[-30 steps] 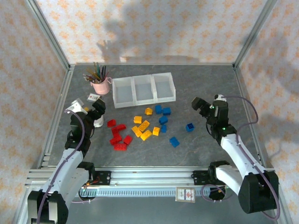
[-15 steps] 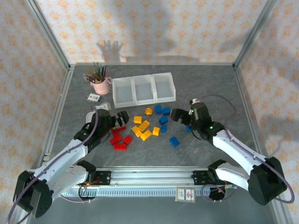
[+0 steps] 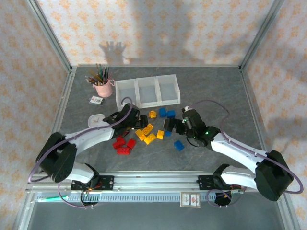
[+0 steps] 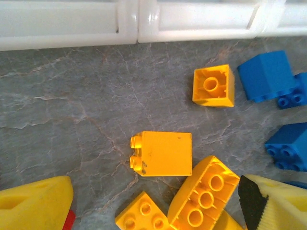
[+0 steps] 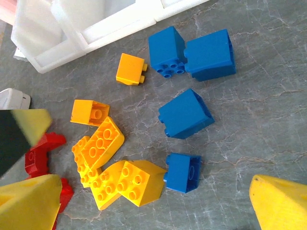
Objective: Sort the legos into containers by color
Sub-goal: Pick up the lego from the center of the table.
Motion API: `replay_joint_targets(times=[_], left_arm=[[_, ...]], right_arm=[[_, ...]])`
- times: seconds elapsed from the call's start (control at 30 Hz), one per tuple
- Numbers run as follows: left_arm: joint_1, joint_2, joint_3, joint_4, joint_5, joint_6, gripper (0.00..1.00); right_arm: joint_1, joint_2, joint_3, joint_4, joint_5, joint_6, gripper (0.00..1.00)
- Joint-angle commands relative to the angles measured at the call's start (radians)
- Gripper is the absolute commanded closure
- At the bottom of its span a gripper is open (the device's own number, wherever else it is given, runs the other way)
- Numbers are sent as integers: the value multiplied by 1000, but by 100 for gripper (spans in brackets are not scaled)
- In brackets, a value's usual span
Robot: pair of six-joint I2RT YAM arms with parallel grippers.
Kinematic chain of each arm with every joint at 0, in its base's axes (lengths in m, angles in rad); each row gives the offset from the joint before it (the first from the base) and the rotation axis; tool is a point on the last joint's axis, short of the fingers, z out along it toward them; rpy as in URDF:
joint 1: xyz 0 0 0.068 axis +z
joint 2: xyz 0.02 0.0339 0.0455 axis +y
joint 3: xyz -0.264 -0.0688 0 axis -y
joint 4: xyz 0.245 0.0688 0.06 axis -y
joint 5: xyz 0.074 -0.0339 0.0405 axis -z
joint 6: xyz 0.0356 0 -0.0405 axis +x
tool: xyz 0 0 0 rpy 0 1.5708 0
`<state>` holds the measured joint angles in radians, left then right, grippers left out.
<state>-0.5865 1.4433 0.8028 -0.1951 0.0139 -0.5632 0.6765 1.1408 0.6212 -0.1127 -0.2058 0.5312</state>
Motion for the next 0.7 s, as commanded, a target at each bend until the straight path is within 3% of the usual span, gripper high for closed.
replay_joint_targets(times=[0.0, 0.3, 0.67], left_arm=[[-12, 84, 60, -56, -49, 61, 9], [-18, 265, 165, -75, -102, 92, 14], [-19, 304, 161, -27, -75, 76, 35]], right_arm=[[6, 13, 31, 23, 28, 15, 0], [6, 36, 32, 21, 30, 14, 0], [7, 59, 37, 22, 28, 12, 0]])
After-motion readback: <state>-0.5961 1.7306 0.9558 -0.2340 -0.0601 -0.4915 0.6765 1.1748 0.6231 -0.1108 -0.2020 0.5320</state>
